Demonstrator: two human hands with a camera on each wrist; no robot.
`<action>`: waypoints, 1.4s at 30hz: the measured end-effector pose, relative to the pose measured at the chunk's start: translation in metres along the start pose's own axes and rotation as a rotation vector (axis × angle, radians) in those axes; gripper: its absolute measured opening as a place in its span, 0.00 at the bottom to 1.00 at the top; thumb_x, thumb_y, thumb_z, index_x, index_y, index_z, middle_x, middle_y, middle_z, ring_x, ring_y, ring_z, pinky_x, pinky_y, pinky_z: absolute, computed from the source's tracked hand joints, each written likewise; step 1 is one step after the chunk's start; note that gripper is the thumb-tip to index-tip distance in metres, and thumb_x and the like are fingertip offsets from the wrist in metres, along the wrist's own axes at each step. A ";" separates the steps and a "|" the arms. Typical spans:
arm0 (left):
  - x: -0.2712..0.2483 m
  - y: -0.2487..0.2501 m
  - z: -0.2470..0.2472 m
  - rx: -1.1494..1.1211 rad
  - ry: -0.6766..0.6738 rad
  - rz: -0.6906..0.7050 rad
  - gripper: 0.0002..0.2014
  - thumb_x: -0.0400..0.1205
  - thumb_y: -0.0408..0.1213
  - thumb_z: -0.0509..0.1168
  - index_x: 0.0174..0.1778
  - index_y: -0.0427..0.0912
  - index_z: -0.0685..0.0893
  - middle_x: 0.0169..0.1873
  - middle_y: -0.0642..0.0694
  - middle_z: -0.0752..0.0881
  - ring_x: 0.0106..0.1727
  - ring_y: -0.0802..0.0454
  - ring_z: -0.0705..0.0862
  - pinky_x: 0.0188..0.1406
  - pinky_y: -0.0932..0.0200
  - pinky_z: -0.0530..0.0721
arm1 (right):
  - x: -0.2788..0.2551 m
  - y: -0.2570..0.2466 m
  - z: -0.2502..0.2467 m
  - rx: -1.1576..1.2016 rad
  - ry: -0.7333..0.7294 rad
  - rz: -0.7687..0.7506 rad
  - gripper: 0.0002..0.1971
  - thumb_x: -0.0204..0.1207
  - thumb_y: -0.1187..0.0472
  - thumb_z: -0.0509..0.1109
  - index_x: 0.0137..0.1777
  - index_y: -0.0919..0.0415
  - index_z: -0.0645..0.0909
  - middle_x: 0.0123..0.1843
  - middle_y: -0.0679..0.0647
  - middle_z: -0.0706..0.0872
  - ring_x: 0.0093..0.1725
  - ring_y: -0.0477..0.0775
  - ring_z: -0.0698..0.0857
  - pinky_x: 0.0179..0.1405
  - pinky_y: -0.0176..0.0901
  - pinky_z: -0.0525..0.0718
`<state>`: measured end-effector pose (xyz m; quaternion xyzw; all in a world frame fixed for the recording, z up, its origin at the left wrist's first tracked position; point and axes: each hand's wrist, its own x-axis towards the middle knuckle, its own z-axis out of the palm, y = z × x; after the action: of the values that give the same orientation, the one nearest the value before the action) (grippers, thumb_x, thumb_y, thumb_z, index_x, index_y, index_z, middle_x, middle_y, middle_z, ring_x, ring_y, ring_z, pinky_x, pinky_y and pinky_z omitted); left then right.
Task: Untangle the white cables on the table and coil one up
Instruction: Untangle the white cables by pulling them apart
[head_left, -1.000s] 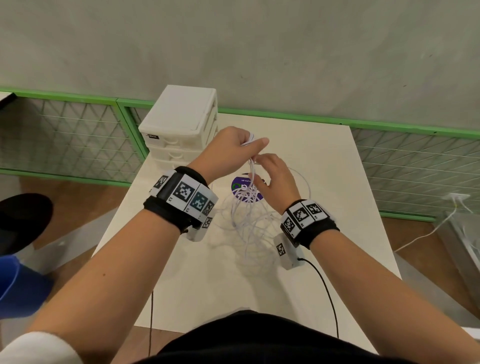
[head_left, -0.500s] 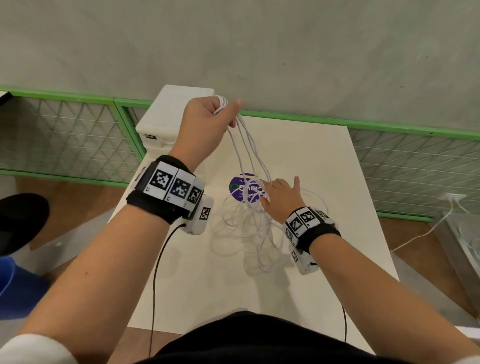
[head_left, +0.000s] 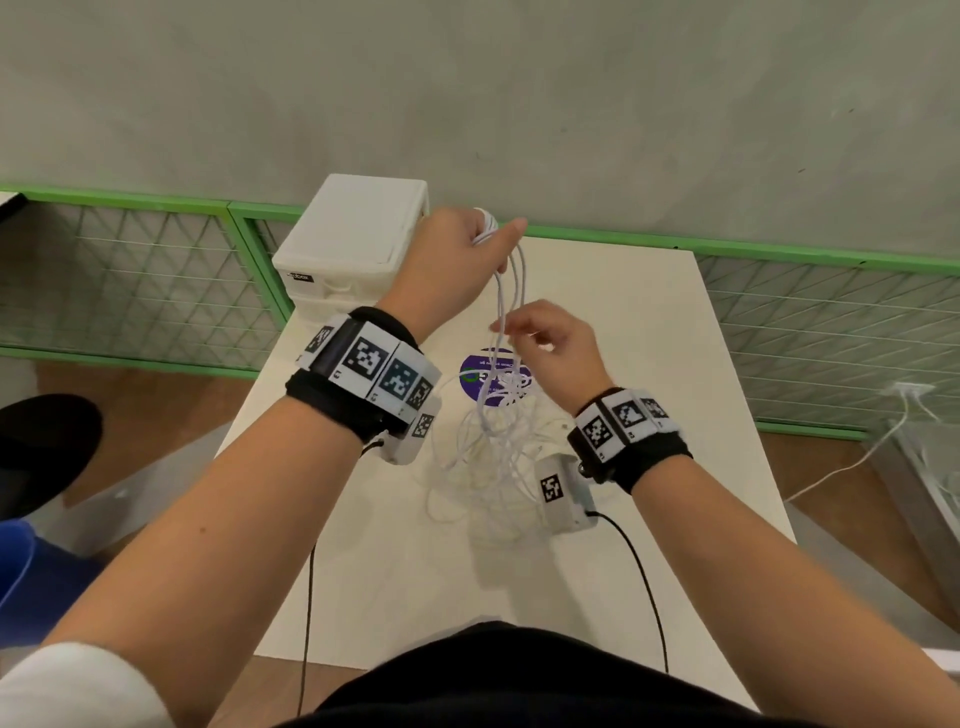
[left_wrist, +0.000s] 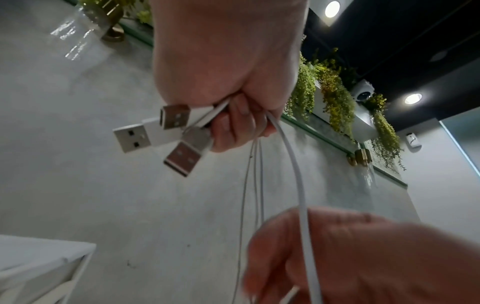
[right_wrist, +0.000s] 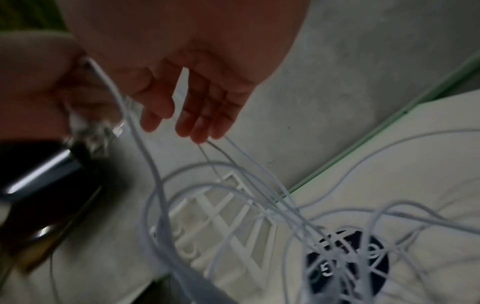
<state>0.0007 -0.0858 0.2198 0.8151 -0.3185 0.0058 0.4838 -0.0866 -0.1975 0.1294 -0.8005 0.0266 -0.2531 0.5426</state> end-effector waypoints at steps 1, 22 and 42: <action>0.000 0.001 0.001 -0.015 -0.002 0.000 0.23 0.83 0.44 0.66 0.20 0.47 0.74 0.18 0.51 0.73 0.18 0.61 0.71 0.28 0.61 0.68 | -0.004 0.003 0.004 -0.035 -0.099 0.015 0.17 0.72 0.75 0.63 0.43 0.54 0.88 0.47 0.50 0.85 0.46 0.42 0.83 0.47 0.33 0.79; 0.004 0.008 -0.010 0.060 -0.026 -0.021 0.23 0.84 0.42 0.65 0.21 0.40 0.74 0.12 0.55 0.75 0.17 0.64 0.73 0.21 0.73 0.66 | 0.005 0.043 -0.041 -0.430 -0.198 0.252 0.20 0.73 0.67 0.64 0.61 0.47 0.83 0.63 0.47 0.85 0.59 0.46 0.84 0.62 0.43 0.81; -0.012 -0.002 -0.004 0.437 -0.420 -0.230 0.34 0.82 0.65 0.53 0.23 0.39 0.79 0.21 0.45 0.77 0.25 0.48 0.76 0.30 0.55 0.70 | 0.029 0.002 -0.023 -0.101 0.106 -0.009 0.09 0.78 0.63 0.63 0.45 0.46 0.78 0.36 0.54 0.82 0.34 0.50 0.77 0.37 0.47 0.78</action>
<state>-0.0072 -0.0758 0.2167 0.9137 -0.3085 -0.1491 0.2184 -0.0711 -0.2273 0.1445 -0.8124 0.0645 -0.2958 0.4984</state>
